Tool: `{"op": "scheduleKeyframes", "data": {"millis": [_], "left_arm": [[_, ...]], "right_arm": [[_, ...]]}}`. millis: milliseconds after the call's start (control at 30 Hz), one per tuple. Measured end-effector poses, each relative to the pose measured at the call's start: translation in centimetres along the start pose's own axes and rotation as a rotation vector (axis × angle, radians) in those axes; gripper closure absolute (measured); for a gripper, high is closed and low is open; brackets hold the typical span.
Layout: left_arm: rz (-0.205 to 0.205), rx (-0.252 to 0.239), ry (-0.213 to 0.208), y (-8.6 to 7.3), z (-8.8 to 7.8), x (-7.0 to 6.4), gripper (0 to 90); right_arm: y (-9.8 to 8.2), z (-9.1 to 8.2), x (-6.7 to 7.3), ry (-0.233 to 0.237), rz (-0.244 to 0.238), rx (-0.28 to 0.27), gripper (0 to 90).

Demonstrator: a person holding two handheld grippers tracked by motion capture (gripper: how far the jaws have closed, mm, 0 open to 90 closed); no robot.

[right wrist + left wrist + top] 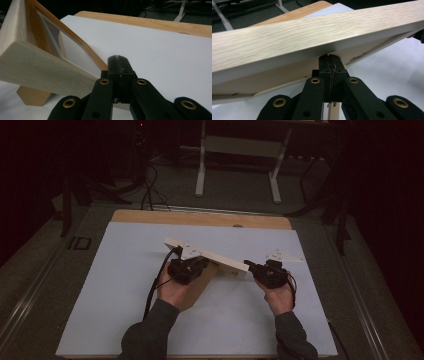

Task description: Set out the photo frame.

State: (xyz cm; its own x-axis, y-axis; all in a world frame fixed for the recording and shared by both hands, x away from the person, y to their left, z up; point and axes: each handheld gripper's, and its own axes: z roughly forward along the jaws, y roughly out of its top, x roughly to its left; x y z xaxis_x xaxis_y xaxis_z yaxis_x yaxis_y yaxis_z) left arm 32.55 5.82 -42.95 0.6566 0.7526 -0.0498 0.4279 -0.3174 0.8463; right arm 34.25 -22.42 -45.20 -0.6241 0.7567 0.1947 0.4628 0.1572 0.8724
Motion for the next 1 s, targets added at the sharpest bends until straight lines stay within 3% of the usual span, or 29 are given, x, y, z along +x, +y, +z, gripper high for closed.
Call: {"op": "scheduleKeyframes", "data": {"millis": [300,1000], "left_arm": [[0.033,0.008,0.005,0.2,0.3,-0.7,89.9],[0.051,0.023,0.002,0.5,1.0,-1.4,89.9]], "right_arm": [[-0.1,0.0,0.3,0.004,-0.005,0.001,90.0],[-0.3,-0.1,1.2,0.022,-0.031,0.003,90.0]]}}
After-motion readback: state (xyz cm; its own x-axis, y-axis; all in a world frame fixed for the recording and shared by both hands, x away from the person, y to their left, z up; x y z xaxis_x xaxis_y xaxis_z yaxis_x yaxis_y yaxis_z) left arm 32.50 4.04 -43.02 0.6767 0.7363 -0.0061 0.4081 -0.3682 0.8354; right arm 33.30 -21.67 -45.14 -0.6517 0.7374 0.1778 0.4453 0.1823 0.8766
